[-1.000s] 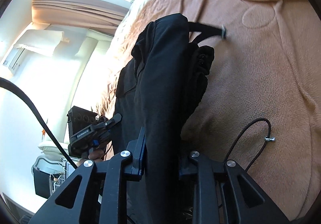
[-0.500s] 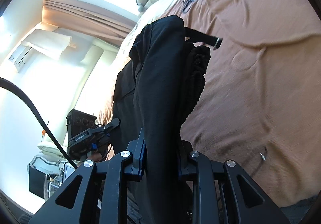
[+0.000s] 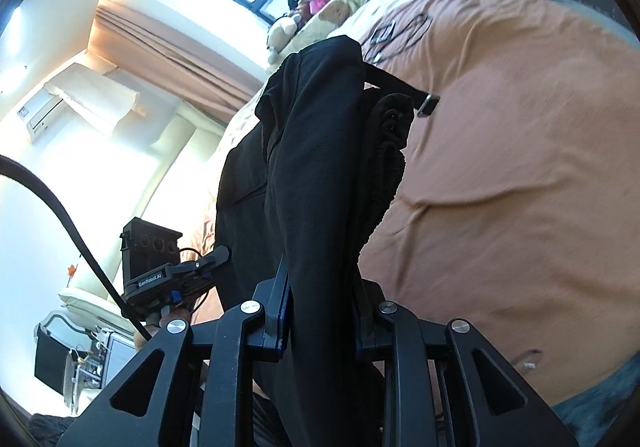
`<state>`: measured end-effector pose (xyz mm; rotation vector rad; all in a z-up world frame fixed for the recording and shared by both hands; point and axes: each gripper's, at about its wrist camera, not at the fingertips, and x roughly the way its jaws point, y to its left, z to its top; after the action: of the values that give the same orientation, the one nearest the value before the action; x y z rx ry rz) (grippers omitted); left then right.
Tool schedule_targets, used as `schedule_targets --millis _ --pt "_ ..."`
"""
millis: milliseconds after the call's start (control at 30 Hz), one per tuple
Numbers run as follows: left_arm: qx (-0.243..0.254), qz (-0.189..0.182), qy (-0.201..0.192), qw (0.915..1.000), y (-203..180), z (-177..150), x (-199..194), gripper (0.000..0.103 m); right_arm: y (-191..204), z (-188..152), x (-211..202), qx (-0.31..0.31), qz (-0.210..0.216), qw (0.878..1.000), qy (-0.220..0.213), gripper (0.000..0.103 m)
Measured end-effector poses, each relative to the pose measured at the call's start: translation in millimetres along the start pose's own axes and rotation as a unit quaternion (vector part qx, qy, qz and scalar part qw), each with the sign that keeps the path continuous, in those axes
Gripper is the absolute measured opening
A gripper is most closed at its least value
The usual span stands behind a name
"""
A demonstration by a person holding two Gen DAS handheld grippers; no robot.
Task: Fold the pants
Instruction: 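Lift the folded black pants with both grippers off the blanket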
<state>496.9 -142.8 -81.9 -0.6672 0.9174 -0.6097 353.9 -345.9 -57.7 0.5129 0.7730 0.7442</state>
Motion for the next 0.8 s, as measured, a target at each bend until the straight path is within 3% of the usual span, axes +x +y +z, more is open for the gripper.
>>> schedule_targets --millis 800 --pt "0.043 -0.033 0.047 0.9974 -110 23 191 0.012 -41 31 -105 -0.03 -0.05 0.998 -0.021 0.02"
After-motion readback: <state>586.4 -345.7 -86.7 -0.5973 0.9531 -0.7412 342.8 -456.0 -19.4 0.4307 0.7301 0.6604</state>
